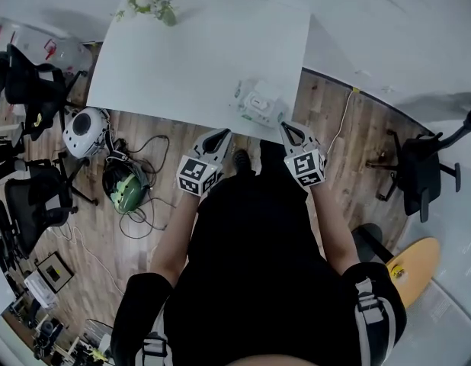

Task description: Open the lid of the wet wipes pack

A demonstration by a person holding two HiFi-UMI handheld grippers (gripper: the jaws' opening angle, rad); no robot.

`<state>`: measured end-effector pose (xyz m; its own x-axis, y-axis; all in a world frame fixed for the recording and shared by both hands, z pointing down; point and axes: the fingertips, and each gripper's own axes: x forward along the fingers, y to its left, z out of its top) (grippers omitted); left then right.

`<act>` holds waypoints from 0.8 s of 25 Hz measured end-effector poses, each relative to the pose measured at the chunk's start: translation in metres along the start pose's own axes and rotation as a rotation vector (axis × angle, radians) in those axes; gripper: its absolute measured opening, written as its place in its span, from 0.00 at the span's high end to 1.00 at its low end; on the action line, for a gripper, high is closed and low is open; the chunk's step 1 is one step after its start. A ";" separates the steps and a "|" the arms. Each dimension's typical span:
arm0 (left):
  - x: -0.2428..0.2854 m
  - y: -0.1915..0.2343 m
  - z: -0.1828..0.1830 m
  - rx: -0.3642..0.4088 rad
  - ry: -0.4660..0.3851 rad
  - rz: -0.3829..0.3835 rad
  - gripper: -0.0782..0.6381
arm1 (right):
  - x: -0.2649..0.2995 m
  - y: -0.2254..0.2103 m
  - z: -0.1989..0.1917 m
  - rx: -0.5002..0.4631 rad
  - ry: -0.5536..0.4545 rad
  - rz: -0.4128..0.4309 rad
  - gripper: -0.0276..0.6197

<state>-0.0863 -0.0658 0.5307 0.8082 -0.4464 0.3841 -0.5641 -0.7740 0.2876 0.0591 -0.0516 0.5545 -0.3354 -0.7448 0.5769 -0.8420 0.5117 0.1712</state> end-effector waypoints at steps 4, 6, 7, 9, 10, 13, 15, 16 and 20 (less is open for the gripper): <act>-0.006 -0.004 -0.001 0.008 0.004 0.002 0.86 | -0.007 0.005 0.003 0.000 -0.008 -0.010 0.93; -0.006 -0.006 -0.002 0.015 0.011 0.003 0.86 | -0.009 0.007 0.004 -0.005 -0.011 -0.010 0.93; -0.006 -0.007 -0.003 0.018 0.015 0.003 0.86 | -0.010 0.008 0.003 -0.005 -0.010 -0.009 0.93; -0.005 -0.008 -0.003 0.022 0.016 -0.001 0.86 | -0.012 0.009 0.003 -0.008 -0.004 -0.009 0.93; -0.004 -0.009 -0.003 0.023 0.015 -0.002 0.86 | -0.013 0.009 0.003 -0.013 -0.003 -0.011 0.93; -0.004 -0.012 -0.004 0.019 0.012 -0.008 0.86 | -0.018 0.010 0.005 -0.034 -0.006 -0.020 0.93; -0.003 -0.013 -0.007 0.016 0.014 -0.013 0.86 | -0.022 0.010 0.006 -0.040 -0.008 -0.030 0.93; -0.002 -0.013 -0.008 0.015 0.017 -0.016 0.86 | -0.023 0.010 0.007 -0.041 -0.010 -0.035 0.93; 0.004 -0.018 -0.012 0.017 0.026 -0.028 0.86 | -0.028 0.011 0.011 -0.042 -0.023 -0.045 0.93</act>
<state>-0.0749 -0.0487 0.5374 0.8189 -0.4128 0.3987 -0.5382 -0.7937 0.2836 0.0548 -0.0300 0.5318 -0.3074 -0.7772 0.5491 -0.8382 0.4943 0.2304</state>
